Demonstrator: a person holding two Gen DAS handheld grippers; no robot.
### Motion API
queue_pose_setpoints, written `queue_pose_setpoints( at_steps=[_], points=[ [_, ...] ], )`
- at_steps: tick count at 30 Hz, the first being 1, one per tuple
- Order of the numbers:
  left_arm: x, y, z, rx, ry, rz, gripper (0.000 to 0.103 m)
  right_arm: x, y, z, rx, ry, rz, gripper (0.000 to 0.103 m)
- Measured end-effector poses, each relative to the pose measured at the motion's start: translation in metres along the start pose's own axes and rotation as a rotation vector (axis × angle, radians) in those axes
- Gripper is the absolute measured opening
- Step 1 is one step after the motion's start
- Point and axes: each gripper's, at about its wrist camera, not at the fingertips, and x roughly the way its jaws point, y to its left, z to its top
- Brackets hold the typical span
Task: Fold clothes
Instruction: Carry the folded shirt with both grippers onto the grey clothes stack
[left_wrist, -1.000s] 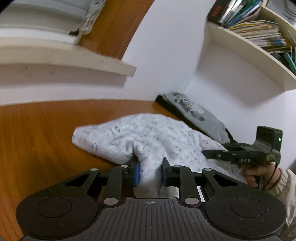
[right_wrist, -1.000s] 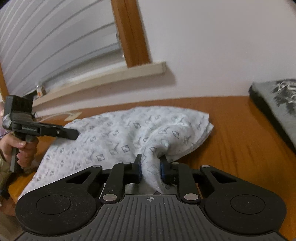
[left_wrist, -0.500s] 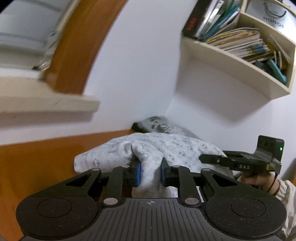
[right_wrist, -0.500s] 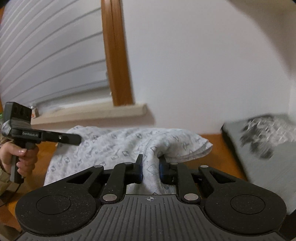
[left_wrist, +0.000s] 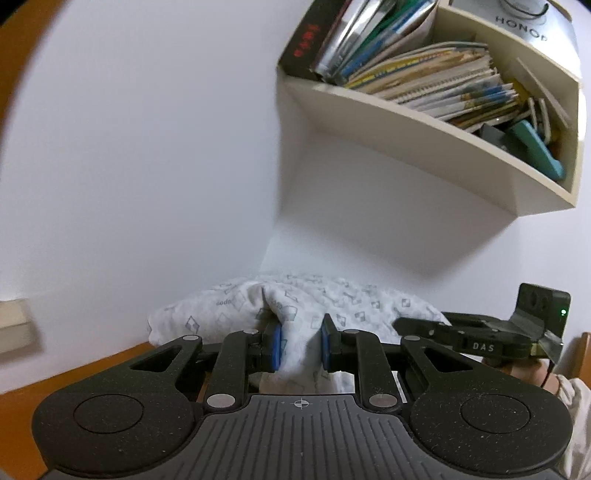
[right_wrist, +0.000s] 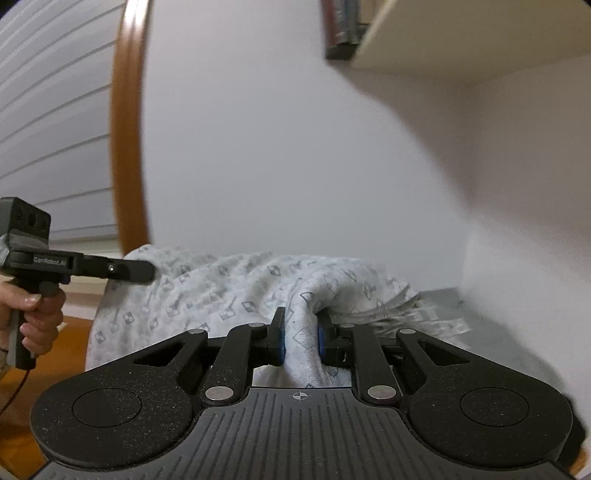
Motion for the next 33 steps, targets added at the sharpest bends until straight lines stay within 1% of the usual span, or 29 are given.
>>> queue_pose_setpoints(
  at_steps=[6, 9, 14, 17, 18, 19, 20, 21, 22, 23, 25, 26, 27, 28, 30, 32, 33],
  points=[
    [0.062, -0.002, 0.011, -0.014, -0.009, -0.024, 0.021, 0.016, -0.049, 0.019, -0.041, 0.011, -0.076, 0.016],
    [0.091, -0.002, 0.022, -0.022, -0.024, -0.031, 0.021, 0.028, -0.074, 0.035, -0.067, 0.019, -0.11, 0.015],
    [0.143, 0.003, 0.041, -0.049, -0.042, -0.044, 0.021, 0.056, -0.115, 0.069, -0.132, 0.03, -0.167, 0.015],
    [0.175, 0.015, 0.042, -0.096, -0.036, -0.032, 0.021, 0.09, -0.142, 0.082, -0.183, 0.078, -0.202, 0.015],
    [0.19, 0.024, 0.037, -0.115, -0.008, -0.008, 0.023, 0.106, -0.152, 0.08, -0.182, 0.116, -0.216, 0.016],
    [0.207, 0.033, 0.03, -0.135, 0.033, 0.028, 0.025, 0.122, -0.163, 0.078, -0.181, 0.154, -0.231, 0.021],
    [0.221, 0.044, 0.021, -0.155, 0.089, 0.059, 0.027, 0.138, -0.172, 0.076, -0.179, 0.19, -0.249, 0.025],
    [0.234, 0.055, 0.009, -0.173, 0.156, 0.087, 0.027, 0.15, -0.177, 0.068, -0.177, 0.207, -0.29, 0.027],
    [0.246, 0.066, -0.003, -0.192, 0.222, 0.115, 0.027, 0.157, -0.18, 0.059, -0.169, 0.21, -0.303, 0.034],
    [0.25, 0.073, -0.011, -0.192, 0.244, 0.115, 0.027, 0.161, -0.18, 0.05, -0.166, 0.216, -0.295, 0.042],
    [0.247, 0.084, -0.021, -0.178, 0.24, 0.088, 0.032, 0.164, -0.178, 0.035, -0.149, 0.228, -0.271, 0.042],
    [0.245, 0.088, -0.023, -0.179, 0.241, 0.079, 0.039, 0.165, -0.176, 0.027, -0.137, 0.233, -0.255, 0.042],
    [0.245, 0.091, -0.023, -0.177, 0.241, 0.075, 0.044, 0.166, -0.175, 0.019, -0.125, 0.239, -0.239, 0.042],
    [0.245, 0.094, -0.023, -0.174, 0.241, 0.072, 0.045, 0.166, -0.173, 0.012, -0.112, 0.247, -0.222, 0.042],
    [0.243, 0.099, -0.027, -0.172, 0.235, 0.053, 0.045, 0.161, -0.17, -0.002, -0.102, 0.246, -0.239, 0.042],
    [0.244, 0.105, -0.03, -0.19, 0.223, 0.036, 0.049, 0.149, -0.168, -0.014, -0.077, 0.233, -0.263, 0.042],
    [0.247, 0.106, -0.032, -0.208, 0.225, 0.025, 0.051, 0.139, -0.168, -0.016, -0.058, 0.211, -0.279, 0.042]
  ],
)
